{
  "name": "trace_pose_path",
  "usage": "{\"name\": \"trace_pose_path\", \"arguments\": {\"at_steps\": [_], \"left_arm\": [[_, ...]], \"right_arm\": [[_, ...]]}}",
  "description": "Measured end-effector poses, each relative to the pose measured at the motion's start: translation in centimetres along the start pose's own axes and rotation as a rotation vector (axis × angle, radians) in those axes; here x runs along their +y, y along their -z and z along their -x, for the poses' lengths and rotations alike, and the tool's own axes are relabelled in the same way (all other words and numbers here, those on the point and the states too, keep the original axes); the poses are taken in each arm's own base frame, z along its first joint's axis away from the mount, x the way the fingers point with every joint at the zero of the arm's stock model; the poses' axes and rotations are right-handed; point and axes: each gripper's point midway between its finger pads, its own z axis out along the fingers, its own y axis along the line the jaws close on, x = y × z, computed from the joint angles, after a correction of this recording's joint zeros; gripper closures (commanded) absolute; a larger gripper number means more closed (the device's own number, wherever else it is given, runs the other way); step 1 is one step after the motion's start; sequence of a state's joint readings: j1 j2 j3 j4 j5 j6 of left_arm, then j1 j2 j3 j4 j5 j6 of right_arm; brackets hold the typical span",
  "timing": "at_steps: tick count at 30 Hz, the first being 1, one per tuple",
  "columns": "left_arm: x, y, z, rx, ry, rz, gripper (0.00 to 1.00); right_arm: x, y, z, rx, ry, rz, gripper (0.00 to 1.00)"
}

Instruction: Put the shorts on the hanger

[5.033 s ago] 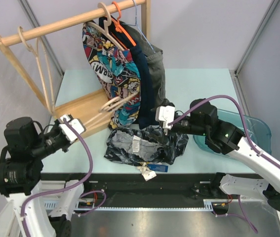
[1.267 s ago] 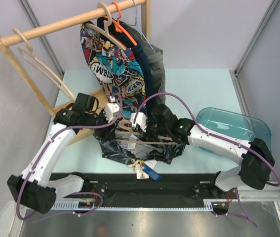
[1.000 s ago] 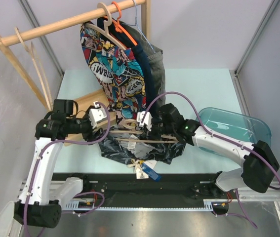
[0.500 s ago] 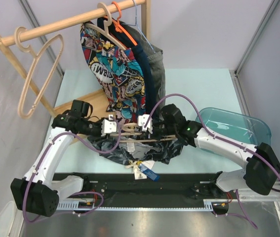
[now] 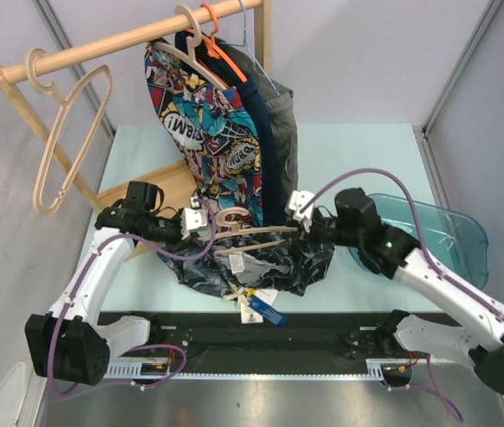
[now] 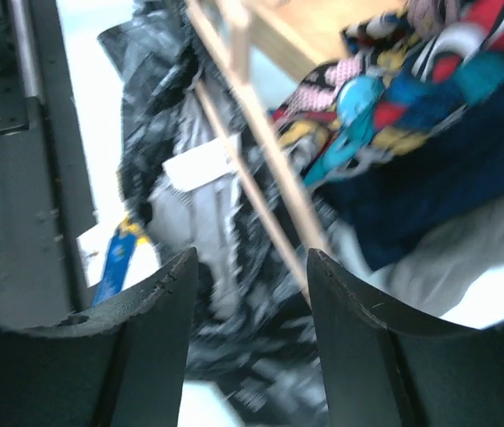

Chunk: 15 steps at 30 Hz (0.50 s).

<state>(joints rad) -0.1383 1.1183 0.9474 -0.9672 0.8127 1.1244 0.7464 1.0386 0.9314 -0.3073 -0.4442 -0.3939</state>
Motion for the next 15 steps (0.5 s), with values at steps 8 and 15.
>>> {"name": "trace_pose_path", "arguments": {"at_steps": [8,15], "left_arm": [[0.1,-0.3,-0.2,-0.008,0.04,0.01,1.0],[0.3,-0.6,-0.3,-0.019,0.064,0.031,1.0]], "right_arm": [[2.6,-0.2,-7.0,0.178,-0.217,-0.061,0.4],[2.6,-2.2,-14.0,0.391,-0.371,-0.226,0.4]]}}
